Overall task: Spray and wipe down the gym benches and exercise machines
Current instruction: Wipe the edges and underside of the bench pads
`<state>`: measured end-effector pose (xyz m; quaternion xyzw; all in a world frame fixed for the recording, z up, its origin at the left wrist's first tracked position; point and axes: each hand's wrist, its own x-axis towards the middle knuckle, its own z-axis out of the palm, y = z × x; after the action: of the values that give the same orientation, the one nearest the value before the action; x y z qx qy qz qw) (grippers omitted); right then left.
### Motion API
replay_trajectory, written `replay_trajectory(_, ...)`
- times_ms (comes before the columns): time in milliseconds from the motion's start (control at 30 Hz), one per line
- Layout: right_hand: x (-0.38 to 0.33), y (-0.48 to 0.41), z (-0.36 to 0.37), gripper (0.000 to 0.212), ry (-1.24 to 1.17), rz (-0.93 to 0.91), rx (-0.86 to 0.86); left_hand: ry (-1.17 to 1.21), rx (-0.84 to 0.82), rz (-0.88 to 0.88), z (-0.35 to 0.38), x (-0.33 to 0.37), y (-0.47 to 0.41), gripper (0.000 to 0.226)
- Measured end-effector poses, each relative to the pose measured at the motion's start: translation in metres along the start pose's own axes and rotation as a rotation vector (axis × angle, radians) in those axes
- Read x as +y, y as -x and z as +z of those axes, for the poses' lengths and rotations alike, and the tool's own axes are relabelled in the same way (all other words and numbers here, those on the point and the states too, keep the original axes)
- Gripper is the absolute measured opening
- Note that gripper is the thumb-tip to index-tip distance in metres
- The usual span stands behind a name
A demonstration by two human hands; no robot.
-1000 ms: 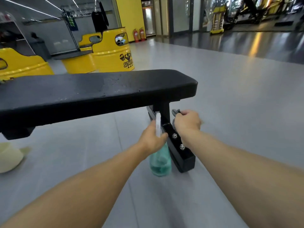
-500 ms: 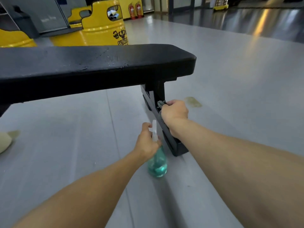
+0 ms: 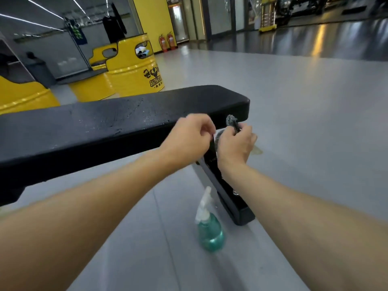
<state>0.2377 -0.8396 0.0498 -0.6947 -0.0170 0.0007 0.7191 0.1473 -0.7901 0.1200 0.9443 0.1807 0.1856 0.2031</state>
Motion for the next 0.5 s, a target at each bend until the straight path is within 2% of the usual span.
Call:
replay_trajectory(67,-0.006,0.005,0.008,0.039,-0.08,-0.142,-0.033,-0.231,0.034,0.094,-0.025,0.003,-0.027,0.03)
replay_trajectory(133,-0.003,0.013,0.017,0.039,-0.062,-0.363,-0.096,-0.537,-0.139,0.074,-0.038,-0.006,-0.049,0.035)
replay_trajectory(167,0.001,0.015,0.022,0.034,-0.027,-0.461,-0.12,-0.625,-0.219,0.052,-0.041,-0.012,-0.055,0.034)
replay_trajectory(233,0.012,0.006,0.028,0.019,0.021,-0.581,-0.112,-0.675,-0.266,0.058,-0.04,-0.018,-0.059,0.03)
replay_trajectory(300,0.018,-0.01,0.031,0.008,0.025,-0.613,-0.064,-0.669,-0.241,0.072,-0.039,-0.021,-0.063,0.033)
replay_trajectory(400,0.022,-0.031,0.033,0.004,0.02,-0.608,0.029,-0.663,-0.224,0.076,-0.039,-0.025,-0.066,0.039)
replay_trajectory(500,0.016,-0.059,0.031,0.013,-0.024,-0.438,0.213,-0.671,-0.245,0.084,-0.039,-0.029,-0.066,0.042)
